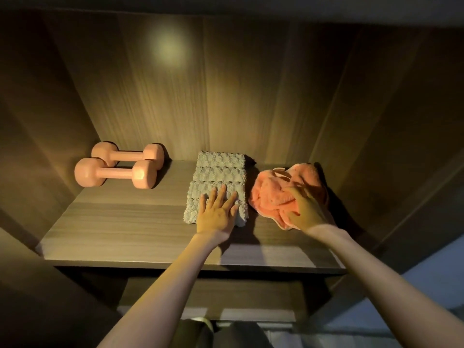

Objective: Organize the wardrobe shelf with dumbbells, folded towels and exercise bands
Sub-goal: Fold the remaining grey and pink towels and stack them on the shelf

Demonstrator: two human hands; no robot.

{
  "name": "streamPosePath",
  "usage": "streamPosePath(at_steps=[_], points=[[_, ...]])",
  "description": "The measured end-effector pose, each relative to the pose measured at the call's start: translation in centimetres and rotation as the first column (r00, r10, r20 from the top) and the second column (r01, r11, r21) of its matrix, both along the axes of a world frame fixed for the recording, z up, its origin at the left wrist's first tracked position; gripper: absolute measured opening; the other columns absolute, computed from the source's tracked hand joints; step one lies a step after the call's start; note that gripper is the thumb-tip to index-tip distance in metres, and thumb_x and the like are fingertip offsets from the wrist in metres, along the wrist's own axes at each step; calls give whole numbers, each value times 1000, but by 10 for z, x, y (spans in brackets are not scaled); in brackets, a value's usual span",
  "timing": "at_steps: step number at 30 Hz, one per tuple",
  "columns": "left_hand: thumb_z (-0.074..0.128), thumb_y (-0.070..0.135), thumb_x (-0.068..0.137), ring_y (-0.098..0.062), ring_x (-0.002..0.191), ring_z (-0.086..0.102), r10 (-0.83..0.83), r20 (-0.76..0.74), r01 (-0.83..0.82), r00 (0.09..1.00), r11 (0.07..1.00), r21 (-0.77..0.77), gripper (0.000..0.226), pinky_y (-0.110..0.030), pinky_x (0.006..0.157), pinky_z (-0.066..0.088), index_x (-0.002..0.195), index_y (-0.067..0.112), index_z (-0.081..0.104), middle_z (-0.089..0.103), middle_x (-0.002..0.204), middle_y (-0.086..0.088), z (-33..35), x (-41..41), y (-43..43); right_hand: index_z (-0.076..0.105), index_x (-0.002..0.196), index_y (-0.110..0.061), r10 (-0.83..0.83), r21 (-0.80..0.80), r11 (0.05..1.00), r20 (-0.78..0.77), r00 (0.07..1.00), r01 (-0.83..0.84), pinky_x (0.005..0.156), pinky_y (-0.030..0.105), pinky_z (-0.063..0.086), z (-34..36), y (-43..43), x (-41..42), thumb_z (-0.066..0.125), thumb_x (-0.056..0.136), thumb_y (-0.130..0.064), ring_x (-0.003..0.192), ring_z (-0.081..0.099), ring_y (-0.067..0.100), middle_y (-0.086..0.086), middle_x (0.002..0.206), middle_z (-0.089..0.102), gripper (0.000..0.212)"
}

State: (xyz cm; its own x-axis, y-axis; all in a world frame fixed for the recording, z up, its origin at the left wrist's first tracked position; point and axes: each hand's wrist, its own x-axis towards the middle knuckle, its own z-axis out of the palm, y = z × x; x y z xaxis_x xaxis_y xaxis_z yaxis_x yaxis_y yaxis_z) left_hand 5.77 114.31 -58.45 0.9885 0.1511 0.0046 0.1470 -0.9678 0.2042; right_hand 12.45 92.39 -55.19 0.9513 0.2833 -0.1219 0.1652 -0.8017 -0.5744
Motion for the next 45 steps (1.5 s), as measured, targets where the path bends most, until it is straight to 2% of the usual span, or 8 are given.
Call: streamPosePath(at_steps=[5, 13, 18, 22, 26, 37, 41, 45], points=[[15, 43, 103, -21, 147, -10, -3, -33, 3, 999, 1000, -5, 49, -42, 116, -11, 151, 36, 9, -4, 161, 2, -1, 3, 3, 27, 145, -26, -31, -202, 978, 72, 997, 45, 106, 39, 38, 7, -13, -6, 40, 101, -25, 134, 37, 28, 7, 150, 31, 47], [27, 41, 103, -18, 148, -1, -42, -2, 42, 999, 995, -88, 56, -41, 119, -6, 152, 30, 4, 3, 161, 2, 43, -9, -20, 40, 134, -13, -39, 51, 998, 310, 950, 24, 86, 45, 54, 81, -26, -36, 50, 97, -19, 105, 61, 30, 13, 121, 56, 39], [64, 55, 80, -17, 147, 5, -290, 120, 307, 950, 936, -169, 98, -44, 120, 3, 151, 36, -1, 8, 160, 6, 78, -35, -49, 43, 91, -17, -85, 53, 996, 393, 916, 69, 49, 26, 43, 124, -45, -61, 52, 85, -9, 62, 58, 26, 3, 66, 50, 13], [80, 52, 65, -16, 134, 36, -392, 225, 451, 892, 806, -383, 108, -34, 107, 34, 150, 31, 17, 40, 147, 6, 92, -67, -77, 41, 103, -21, -106, 121, 992, 570, 815, 45, 61, 30, 37, 139, -62, -83, 52, 92, -28, 67, 47, 20, 0, 82, 51, 18], [86, 48, 58, -1, 136, 33, -462, 289, 528, 838, 556, -643, 121, -27, 109, 32, 148, 47, 6, 30, 151, 16, 96, -102, -108, 35, 96, -30, -126, 272, 961, 584, 802, -47, 45, 11, 38, 144, -75, -110, 52, 95, -33, 63, 55, 0, -16, 80, 52, 17], [60, 6, 89, 7, 79, 62, -50, 510, 444, 859, 570, -692, 23, -8, 62, 44, 102, 25, 60, 69, 90, 13, 119, -159, -109, 35, 119, -24, -176, 378, 925, 384, 906, 20, 64, 26, 51, 128, -99, -156, 58, 93, -37, 78, 60, 11, 3, 111, 58, 38], [58, 9, 92, 2, 82, 62, -59, 594, 500, 803, 610, -615, 12, -11, 66, 46, 98, 20, 57, 67, 93, 8, 151, -177, -104, 23, 141, -27, -13, 484, 874, 131, 991, -53, 55, 30, 58, 124, -94, -177, 66, 88, -32, 69, 71, 27, 7, 120, 50, 69], [56, 15, 93, -14, 86, 64, -111, 619, 508, 778, 691, -514, 9, -36, 76, 52, 97, 23, 56, 67, 94, 3, 180, -188, -107, 34, 128, -41, 223, 624, 752, 62, 973, -212, 77, 34, 60, 129, -78, -199, 68, 77, -52, 92, 70, 16, -1, 119, 51, 62]])
